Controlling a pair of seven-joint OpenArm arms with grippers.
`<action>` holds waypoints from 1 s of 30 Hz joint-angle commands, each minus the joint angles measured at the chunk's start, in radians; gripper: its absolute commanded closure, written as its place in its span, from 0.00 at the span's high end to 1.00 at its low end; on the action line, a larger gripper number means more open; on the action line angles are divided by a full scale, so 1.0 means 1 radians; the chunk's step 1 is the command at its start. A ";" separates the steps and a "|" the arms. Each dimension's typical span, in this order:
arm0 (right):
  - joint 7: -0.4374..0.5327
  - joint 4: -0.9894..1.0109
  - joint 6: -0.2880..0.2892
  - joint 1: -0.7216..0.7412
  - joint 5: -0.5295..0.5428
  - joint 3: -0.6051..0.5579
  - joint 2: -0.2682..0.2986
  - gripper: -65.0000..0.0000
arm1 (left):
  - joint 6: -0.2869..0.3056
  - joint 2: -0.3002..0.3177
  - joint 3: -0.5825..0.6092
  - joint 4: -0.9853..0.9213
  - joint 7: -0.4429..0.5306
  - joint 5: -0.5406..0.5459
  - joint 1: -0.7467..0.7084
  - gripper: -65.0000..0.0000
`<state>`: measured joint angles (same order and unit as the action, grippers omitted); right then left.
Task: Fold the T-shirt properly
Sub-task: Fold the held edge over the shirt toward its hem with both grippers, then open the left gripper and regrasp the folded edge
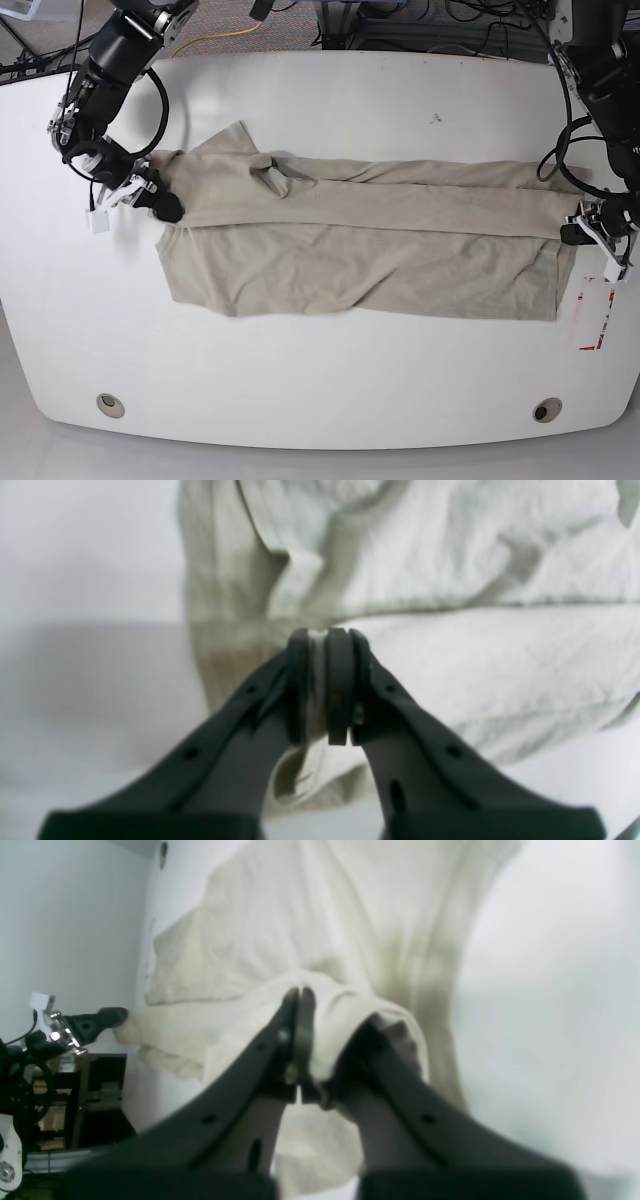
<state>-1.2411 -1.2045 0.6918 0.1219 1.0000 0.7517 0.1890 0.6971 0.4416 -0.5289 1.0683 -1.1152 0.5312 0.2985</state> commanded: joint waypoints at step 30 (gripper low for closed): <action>0.048 -0.143 0.006 -0.120 -0.191 -0.019 0.097 0.82 | 0.001 0.075 0.011 0.293 0.160 0.016 -0.295 0.51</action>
<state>-1.2266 -1.3060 0.6918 -0.0124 0.8310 0.7357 0.2878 0.6975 0.4911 -0.5224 1.3441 -0.9997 0.5354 -0.0032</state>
